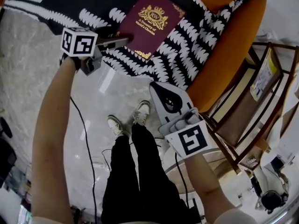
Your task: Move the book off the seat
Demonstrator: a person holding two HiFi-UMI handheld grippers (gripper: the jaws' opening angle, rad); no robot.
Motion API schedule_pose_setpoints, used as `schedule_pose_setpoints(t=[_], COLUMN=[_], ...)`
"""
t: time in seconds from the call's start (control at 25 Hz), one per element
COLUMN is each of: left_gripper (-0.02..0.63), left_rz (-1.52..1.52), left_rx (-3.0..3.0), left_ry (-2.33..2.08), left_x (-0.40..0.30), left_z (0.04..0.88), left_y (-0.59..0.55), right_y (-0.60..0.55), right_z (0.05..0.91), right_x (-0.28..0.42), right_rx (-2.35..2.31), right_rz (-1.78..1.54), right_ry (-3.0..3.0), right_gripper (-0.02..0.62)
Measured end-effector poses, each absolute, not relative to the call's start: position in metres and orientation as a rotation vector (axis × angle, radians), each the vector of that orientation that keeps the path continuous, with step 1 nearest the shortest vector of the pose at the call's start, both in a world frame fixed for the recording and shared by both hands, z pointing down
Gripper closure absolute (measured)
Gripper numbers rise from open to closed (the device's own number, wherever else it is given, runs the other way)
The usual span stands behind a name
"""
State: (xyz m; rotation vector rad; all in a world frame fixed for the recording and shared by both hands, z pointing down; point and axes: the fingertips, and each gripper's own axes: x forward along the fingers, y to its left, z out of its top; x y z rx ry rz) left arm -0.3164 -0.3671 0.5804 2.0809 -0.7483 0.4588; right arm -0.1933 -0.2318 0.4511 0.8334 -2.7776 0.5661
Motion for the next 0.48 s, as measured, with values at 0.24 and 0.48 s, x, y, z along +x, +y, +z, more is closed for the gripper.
schedule_pose_setpoints(t=[0.24,0.48], left_gripper=[0.213,0.219], left_rz=[0.509,0.39], left_rx=[2.046,1.986], left_ry=[-0.725,-0.735], left_x=[-0.296,-0.305], left_z=[0.602,0.598], left_y=[-0.368,-0.37], right_y=[-0.237,-0.239], right_z=[0.46,0.46], right_x=[-0.188,-0.184], right_rx=[0.843,0.859], right_rz=[0.573,0.597], right_ry=[-2.767,-2.768], right_gripper=[0.574,0.574])
